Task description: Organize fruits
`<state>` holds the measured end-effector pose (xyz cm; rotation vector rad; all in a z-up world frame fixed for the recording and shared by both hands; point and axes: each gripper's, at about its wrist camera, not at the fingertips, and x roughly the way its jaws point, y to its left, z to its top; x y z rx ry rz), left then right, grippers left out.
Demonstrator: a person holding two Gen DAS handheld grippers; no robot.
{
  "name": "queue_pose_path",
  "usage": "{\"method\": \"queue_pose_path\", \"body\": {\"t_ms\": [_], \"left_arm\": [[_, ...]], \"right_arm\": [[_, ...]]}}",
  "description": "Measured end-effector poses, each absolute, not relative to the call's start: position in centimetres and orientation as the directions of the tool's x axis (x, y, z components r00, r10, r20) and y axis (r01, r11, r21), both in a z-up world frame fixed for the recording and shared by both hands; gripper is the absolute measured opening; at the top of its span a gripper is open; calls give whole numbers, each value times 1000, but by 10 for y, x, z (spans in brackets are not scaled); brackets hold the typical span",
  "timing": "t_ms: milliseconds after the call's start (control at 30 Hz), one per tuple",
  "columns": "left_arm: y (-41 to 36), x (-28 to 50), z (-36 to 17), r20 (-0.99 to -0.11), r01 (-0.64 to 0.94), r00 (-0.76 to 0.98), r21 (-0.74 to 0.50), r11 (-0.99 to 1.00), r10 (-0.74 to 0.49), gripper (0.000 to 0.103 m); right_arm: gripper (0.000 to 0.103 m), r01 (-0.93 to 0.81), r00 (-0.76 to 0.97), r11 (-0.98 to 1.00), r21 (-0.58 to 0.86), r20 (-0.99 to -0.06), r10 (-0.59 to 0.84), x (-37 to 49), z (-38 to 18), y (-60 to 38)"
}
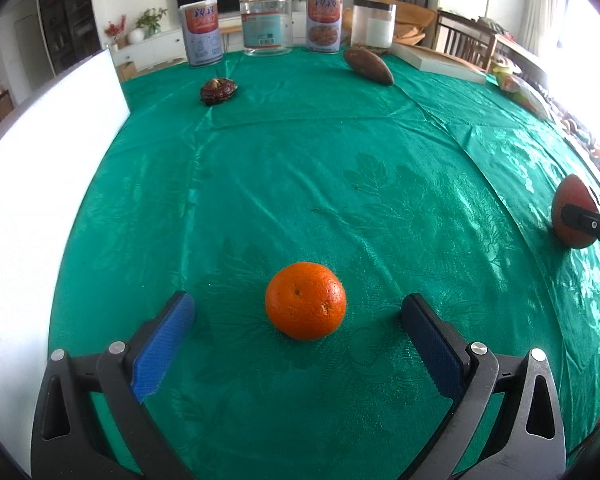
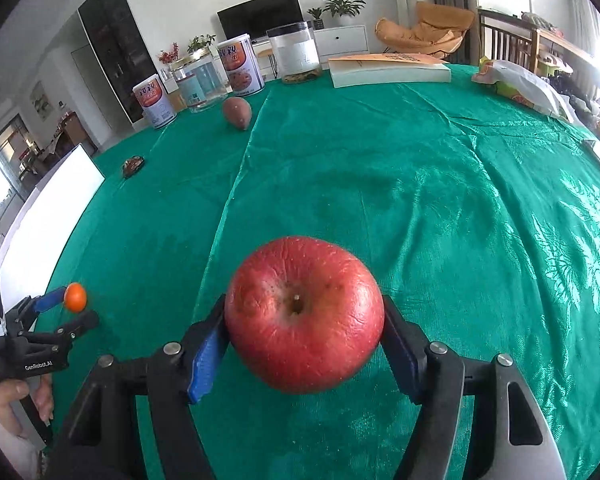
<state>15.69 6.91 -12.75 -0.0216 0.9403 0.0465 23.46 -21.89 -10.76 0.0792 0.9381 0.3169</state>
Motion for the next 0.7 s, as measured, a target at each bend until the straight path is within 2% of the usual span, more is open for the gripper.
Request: {"method": "queue_pose_path", "body": {"t_ms": [133, 233, 300, 333, 400, 533, 567, 600, 633, 700], "left_arm": [[74, 157, -124, -821, -11, 570, -35, 999, -23, 102], [104, 141, -113, -813, -28, 557, -219, 975, -167, 101], [124, 124, -108, -777, -58, 583, -332, 941, -239, 101], [129, 118, -106, -768, -69, 592, -351, 934, -245, 101], [125, 116, -102, -767, -58, 596, -338, 940, -239, 101], [88, 137, -102, -800, 33, 578, -174, 984, -161, 98], [82, 143, -104, -808, 42, 571, -148, 988, -145, 91], [77, 150, -109, -827, 38, 547, -128, 991, -128, 77], [74, 154, -114, -850, 30, 513, -121, 992, -119, 71], [71, 154, -113, -842, 23, 532, -93, 995, -91, 70]], "right_arm": [[70, -197, 552, 954, 226, -778, 299, 241, -109, -221], [74, -169, 528, 960, 223, -802, 279, 241, -107, -223], [100, -171, 514, 960, 222, -811, 279, 238, -105, -226], [103, -177, 517, 961, 212, -811, 274, 236, -104, -228], [103, -180, 514, 966, 186, -819, 254, 234, -104, -230], [103, -168, 507, 971, 170, -830, 233, 238, -98, -236], [103, -175, 508, 969, 172, -827, 239, 239, -94, -235], [103, -187, 502, 966, 177, -829, 249, 240, -92, -234], [103, -202, 483, 963, 181, -837, 259, 242, -91, -232], [103, -232, 438, 957, 171, -861, 260, 246, -92, -224]]}}
